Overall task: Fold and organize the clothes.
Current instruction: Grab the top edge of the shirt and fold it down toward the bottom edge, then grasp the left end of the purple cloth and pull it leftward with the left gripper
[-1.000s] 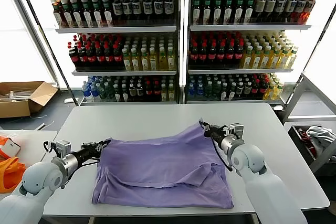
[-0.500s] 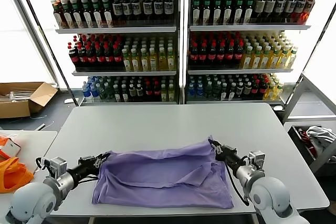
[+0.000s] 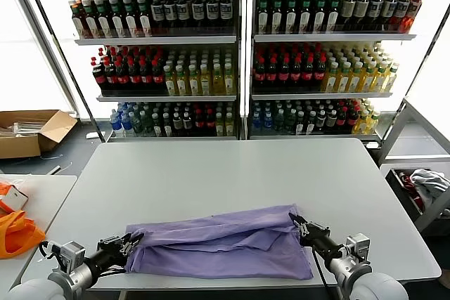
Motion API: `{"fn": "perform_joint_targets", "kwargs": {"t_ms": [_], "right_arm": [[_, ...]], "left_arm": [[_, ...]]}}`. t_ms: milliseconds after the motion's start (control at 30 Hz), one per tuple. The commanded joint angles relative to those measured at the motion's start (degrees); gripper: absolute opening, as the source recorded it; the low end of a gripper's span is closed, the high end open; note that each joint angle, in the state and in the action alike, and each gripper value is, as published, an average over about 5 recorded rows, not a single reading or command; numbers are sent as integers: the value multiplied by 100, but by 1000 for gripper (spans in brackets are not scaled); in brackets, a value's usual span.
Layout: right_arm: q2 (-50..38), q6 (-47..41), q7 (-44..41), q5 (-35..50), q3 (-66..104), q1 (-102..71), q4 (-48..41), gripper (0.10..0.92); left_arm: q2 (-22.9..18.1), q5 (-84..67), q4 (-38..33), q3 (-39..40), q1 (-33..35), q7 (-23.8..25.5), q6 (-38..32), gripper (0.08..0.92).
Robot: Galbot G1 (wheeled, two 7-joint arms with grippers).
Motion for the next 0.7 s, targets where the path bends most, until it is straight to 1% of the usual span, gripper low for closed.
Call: {"fn": "perform_joint_targets", "kwargs": {"t_ms": [33,167,267,333,433,600,700], "right_arm": [[19,460,-103,-333,357,-374,272,232],[87,946,-158,-515,538,-380,287,345],[206,1437,-200,-1121,702,-309,177,431],[299,1673,-211,-1451,834,-253,107,492],[417,1891,-221,-1495,1023,-243,82,570],[479,2123,-359,-1411,1264,-471,151,708],[485,2193,-363,-1409,1298,-613,171,784]], "left_arm": [[38,88,-427,-645,449,-63,26,315],[47,-249,-635,-997,488,-213,16,428],[-108,-444,-815,-913,463,-615,-31,514],[-315,-507,-943,-661,472,-1022,-106,575],[-728,-425,-1013,-176,529,-1578,-305,653],[-1362,158,-673,558,477,-2206,-747,782],[-1604,389,-413,764,366,-2519,-873,816]]}}
